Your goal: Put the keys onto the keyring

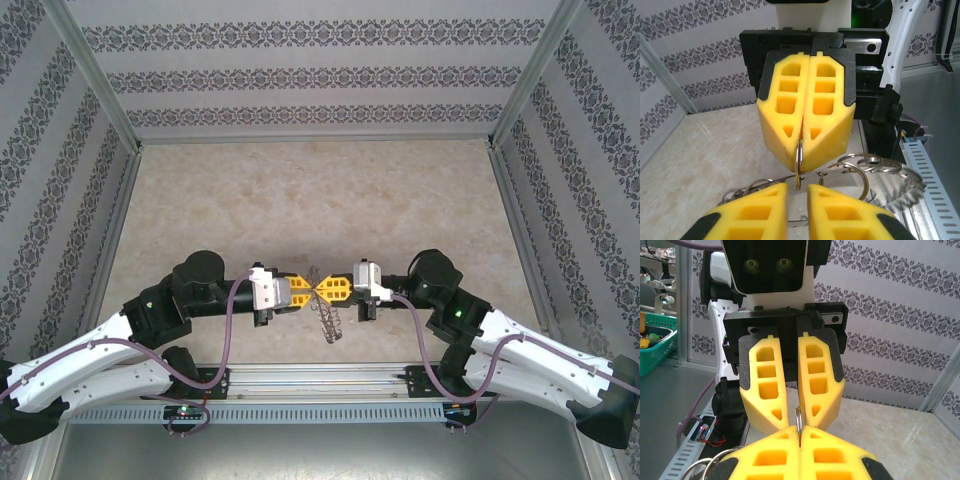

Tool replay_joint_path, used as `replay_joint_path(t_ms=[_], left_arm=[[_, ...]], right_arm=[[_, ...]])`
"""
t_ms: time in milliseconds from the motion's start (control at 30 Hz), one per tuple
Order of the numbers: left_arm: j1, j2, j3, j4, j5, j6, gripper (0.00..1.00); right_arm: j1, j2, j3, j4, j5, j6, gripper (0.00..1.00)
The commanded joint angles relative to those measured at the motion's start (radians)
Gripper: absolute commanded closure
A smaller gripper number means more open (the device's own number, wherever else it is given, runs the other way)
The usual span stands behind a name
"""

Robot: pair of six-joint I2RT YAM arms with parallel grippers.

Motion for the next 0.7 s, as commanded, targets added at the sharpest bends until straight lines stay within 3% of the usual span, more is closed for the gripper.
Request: replay_joint_path(t_ms=[0,667], left_arm=[[-0.013,-0.006,-0.009,0.063,0.027,-0.016,0.88],[-0.013,0.003,-0.014,0.102,0.044,-0.028,0.92]], right_arm=[[-0.004,-0.006,-0.012,0.084,-0.033,0.028,1.00],[-0.004,-0.005,-0.032,0.081,-0.010,0.038,1.00]])
